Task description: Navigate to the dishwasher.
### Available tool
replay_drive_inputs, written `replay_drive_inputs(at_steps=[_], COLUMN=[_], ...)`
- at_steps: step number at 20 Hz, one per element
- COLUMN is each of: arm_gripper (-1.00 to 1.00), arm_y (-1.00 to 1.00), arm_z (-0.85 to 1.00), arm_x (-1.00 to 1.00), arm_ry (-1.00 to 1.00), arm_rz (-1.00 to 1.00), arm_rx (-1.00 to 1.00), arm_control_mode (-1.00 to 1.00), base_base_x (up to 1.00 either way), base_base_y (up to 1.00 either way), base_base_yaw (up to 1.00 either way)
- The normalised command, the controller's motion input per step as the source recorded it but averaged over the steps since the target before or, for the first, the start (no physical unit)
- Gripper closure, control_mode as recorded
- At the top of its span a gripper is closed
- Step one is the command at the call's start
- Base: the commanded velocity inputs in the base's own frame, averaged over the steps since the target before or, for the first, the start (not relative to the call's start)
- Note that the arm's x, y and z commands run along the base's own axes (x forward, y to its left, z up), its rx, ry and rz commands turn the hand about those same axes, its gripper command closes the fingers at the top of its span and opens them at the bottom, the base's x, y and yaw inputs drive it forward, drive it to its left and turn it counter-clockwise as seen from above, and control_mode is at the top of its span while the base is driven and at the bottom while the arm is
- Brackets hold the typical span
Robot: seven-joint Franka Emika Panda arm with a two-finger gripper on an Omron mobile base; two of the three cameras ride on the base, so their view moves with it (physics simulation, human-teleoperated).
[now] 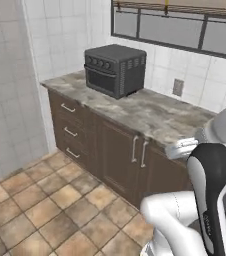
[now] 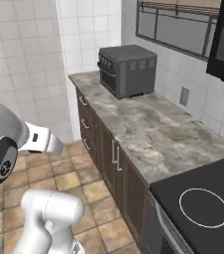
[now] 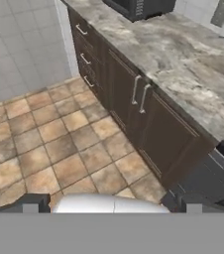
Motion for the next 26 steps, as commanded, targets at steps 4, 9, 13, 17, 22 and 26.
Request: replay_drive_inputs(at_steps=[4, 9, 13, 17, 22, 26], arm_gripper=[-1.0, -1.0, -1.0, -1.0, -1.0, -1.0], arm_y=[0.0, 0.0, 0.0, 0.0, 0.0, 0.0], arm_z=[0.0, 0.0, 0.0, 0.0, 0.0, 0.0], arm_x=[0.0, 0.0, 0.0, 0.0, 0.0, 0.0], arm_ry=[0.0, 0.0, 0.0, 0.0, 0.0, 0.0], arm_rz=[0.0, 0.0, 0.0, 0.0, 0.0, 0.0], arm_rx=[0.0, 0.0, 0.0, 0.0, 0.0, 0.0], arm_control_mode=[1.0, 1.0, 1.0, 1.0, 1.0, 1.0], base_base_x=[0.0, 0.0, 0.0, 0.0, 0.0, 0.0], base_base_y=[-0.04, -0.01, 0.0, 0.0, 0.0, 0.0], base_base_yaw=[0.98, 1.0, 1.0, 1.0, 1.0, 1.0])
